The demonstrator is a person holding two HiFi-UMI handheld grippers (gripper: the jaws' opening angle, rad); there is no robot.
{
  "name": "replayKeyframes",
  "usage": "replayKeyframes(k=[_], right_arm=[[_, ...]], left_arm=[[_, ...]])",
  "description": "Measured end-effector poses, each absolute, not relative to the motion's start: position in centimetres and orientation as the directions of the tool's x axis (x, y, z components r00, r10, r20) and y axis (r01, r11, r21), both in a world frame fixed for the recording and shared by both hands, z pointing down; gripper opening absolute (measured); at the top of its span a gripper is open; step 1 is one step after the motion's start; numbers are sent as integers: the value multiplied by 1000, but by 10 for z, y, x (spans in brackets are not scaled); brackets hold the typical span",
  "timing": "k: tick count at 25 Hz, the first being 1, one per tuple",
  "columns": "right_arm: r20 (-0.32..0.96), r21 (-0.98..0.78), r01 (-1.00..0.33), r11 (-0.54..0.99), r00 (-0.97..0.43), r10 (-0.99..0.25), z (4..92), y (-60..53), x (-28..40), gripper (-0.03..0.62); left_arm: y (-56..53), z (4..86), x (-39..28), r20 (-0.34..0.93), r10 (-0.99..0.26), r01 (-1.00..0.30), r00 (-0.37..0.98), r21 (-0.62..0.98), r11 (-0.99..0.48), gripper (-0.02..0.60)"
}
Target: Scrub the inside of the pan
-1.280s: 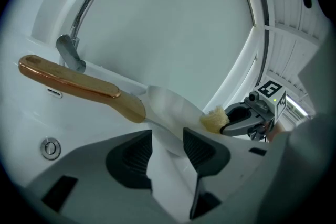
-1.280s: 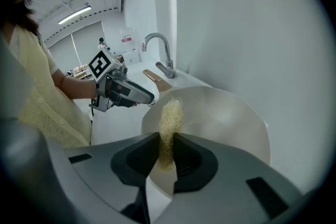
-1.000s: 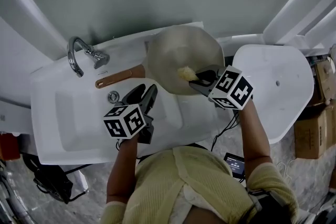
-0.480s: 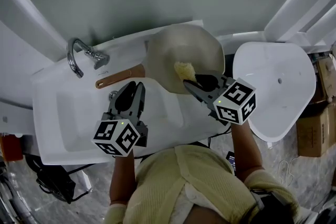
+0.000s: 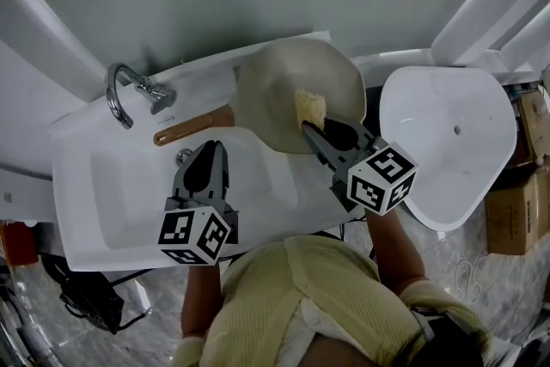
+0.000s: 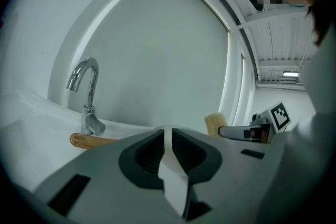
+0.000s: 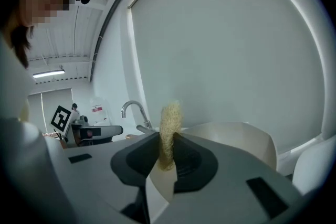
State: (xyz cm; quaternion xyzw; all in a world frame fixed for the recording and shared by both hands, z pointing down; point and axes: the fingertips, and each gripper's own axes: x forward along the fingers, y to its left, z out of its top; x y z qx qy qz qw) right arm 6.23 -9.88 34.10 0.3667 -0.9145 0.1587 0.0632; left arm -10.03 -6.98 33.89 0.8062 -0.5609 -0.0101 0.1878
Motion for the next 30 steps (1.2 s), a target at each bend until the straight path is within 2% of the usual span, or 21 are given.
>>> replayKeyframes(k=[13, 30], right_arm=[[214, -302, -719, 626, -691, -690, 353, -98, 70, 81], [241, -317, -720, 618, -691, -682, 366, -94, 66, 80]], left_arm=[[-61, 356, -100, 232, -913, -917, 336, 304, -260, 87], [-56, 371, -100, 275, -906, -918, 322, 325, -228, 87]])
